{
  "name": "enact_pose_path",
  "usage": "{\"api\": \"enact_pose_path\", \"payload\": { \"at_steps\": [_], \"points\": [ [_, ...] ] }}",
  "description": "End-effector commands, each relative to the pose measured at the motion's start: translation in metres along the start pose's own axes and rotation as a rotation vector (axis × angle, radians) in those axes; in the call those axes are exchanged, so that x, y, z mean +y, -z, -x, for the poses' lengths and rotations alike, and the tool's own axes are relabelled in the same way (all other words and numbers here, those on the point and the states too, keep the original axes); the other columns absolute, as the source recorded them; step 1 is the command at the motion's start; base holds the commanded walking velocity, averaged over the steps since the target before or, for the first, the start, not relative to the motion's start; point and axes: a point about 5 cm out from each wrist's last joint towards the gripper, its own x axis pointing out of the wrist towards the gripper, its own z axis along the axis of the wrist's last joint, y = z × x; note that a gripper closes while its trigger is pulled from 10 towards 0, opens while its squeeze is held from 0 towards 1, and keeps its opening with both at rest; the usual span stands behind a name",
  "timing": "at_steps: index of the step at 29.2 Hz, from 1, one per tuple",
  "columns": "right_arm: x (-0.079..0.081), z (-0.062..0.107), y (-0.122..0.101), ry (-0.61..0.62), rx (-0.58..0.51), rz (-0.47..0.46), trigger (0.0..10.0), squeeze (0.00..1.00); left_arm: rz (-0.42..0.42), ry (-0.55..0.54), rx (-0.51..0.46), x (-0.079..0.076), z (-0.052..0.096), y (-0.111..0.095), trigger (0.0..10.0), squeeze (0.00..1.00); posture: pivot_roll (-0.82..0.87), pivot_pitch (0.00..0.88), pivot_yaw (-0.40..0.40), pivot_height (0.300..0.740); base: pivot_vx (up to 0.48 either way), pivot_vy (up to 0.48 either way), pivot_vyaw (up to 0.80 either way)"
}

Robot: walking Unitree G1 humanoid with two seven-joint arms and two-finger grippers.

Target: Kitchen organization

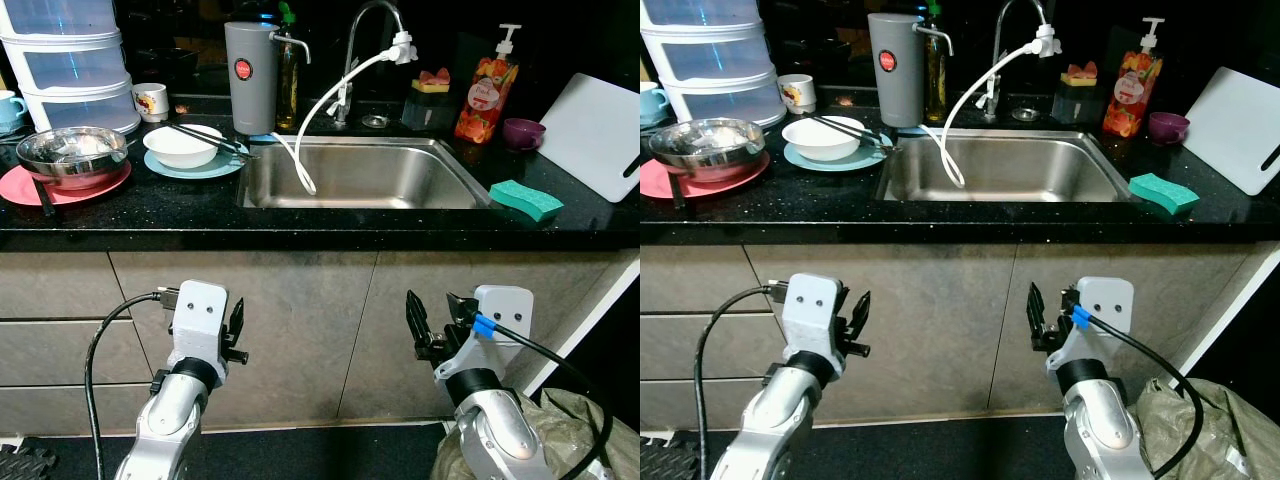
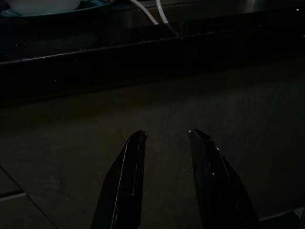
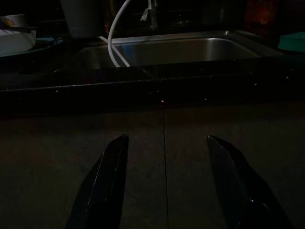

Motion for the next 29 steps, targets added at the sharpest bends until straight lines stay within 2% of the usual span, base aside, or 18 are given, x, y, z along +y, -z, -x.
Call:
{"api": "enact_pose_path", "payload": {
  "at_steps": [1, 17, 29],
  "points": [
    [-0.003, 0.002, 0.003, 0.014, 0.009, 0.014, 10.0, 0.0, -0.003, 0.007, 0.005, -0.001, 0.001, 0.002, 10.0, 0.0, -0.04, 0.114, -0.054, 0.74, 0.0, 0.0, 0.0],
    [-0.002, 0.002, 0.004, 0.012, 0.013, 0.01, 10.0, 0.0, -0.014, 0.002, 0.012, 0.0, 0.002, 0.004, 10.0, 0.0, -0.04, 0.119, -0.054, 0.74, 0.0, 0.0, 0.0],
    [0.006, -0.005, 0.007, -0.032, 0.017, -0.009, 10.0, 0.0, -0.028, -0.045, 0.011, 0.009, 0.01, 0.002, 10.0, 0.0, 0.02, 0.119, -0.091, 0.74, 0.0, 0.0, 0.0]
  ]
}}
